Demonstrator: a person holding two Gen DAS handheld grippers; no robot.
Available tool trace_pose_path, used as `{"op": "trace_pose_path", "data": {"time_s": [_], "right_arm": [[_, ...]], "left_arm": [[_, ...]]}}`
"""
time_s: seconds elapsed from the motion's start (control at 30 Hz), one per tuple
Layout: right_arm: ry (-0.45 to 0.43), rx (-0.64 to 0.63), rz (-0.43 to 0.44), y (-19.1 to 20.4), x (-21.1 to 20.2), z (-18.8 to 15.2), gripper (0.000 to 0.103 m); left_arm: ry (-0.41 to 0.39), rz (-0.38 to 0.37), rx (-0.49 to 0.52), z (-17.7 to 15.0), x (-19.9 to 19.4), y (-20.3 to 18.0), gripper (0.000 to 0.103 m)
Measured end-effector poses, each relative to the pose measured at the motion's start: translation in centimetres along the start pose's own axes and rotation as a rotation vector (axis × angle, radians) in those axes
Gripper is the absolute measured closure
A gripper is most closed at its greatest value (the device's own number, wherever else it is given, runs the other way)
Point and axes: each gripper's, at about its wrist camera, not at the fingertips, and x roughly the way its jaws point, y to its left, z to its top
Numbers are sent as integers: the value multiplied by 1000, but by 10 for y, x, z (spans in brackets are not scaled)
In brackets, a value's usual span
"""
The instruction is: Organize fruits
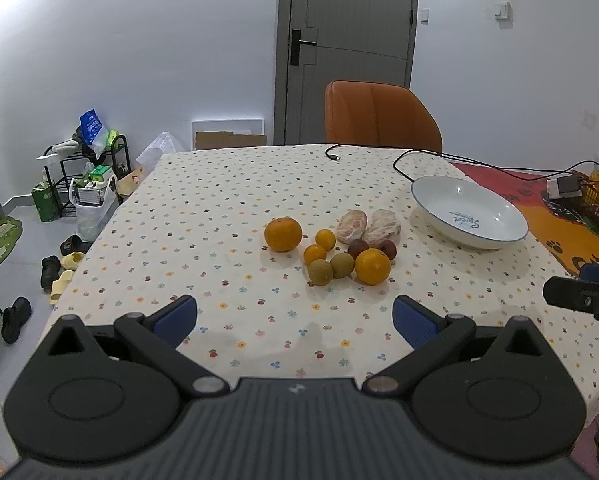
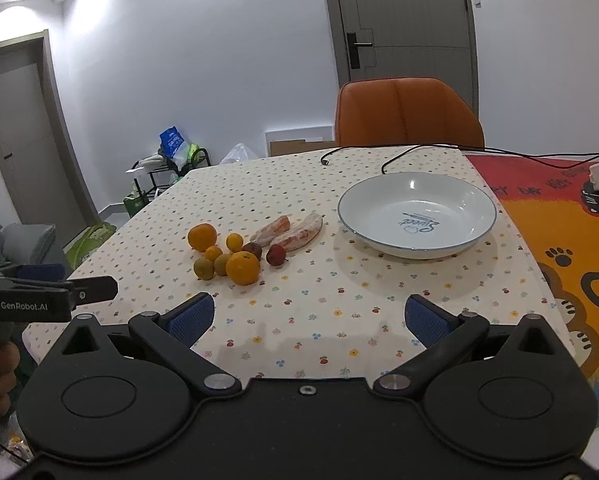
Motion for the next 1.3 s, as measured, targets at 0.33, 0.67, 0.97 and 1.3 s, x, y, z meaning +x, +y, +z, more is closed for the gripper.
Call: {"op": "trace_pose_path", "data": {"time_s": [0.33,0.67,0.97,1.3], "right_arm": [[6,-7,-11,2,1,-2,0],[2,-9,-13,0,1,1,0],[2,-30,-1,3,-1,2,0],[-16,-47,-12,5,1,1,0]], "left_arm": [[-8,4,6,-2,-4,-2,0],[-9,1,10,-1,-5,-3,0],[-15,-1,12,-1,-5,-3,0],[-11,-28,33,-3,-4,-4,0]]}}
